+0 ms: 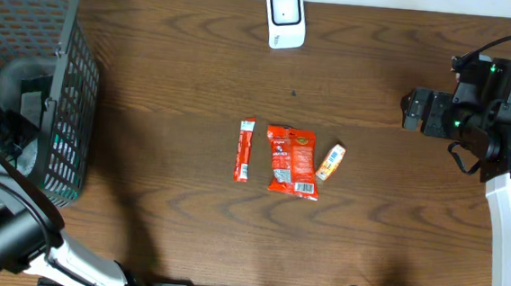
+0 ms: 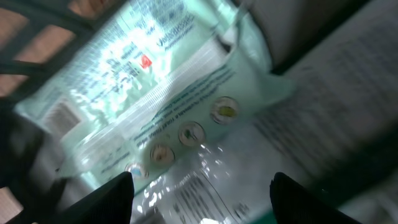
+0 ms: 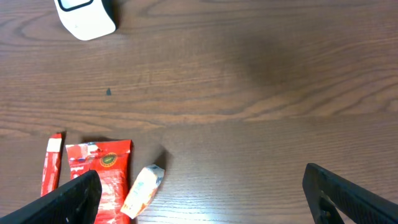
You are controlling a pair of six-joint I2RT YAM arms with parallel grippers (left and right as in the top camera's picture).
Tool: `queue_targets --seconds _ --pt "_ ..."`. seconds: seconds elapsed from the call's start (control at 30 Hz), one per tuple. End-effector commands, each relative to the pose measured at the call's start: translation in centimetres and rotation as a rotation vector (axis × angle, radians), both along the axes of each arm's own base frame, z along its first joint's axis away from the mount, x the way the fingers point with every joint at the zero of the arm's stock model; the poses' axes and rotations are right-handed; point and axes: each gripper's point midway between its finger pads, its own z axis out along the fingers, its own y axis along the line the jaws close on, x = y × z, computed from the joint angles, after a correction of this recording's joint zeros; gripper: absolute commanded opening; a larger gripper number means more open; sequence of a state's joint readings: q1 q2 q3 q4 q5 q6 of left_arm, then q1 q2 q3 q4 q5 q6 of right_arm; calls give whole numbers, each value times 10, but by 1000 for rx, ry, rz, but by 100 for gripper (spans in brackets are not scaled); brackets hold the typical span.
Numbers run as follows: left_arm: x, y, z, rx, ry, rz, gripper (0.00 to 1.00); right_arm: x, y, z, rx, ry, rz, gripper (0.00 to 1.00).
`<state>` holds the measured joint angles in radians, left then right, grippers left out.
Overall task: Scan the item barcode
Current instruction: 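Grasp the mint-green wipes pack in the basket with the left gripper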
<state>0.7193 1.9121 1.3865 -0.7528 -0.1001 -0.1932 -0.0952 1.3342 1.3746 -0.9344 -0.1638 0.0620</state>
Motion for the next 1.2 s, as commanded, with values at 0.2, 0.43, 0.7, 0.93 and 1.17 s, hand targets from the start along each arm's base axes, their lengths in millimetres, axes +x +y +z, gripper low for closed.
queue_targets --seconds 0.2,0.43,0.7,0.93,1.17 --pt "-4 19 -16 56 62 -22 72 1 -1 8 6 -20 -12 99" --pt "0 26 -15 92 66 -64 71 1 -1 8 7 -20 -12 99" --pt "-9 32 -26 163 123 -79 71 1 -1 8 7 -20 -12 99" --pt "-11 29 -53 150 139 -86 70 1 -1 8 6 -20 -12 99" --pt "-14 25 -66 122 162 -91 19 1 -1 8 7 -20 -12 99"
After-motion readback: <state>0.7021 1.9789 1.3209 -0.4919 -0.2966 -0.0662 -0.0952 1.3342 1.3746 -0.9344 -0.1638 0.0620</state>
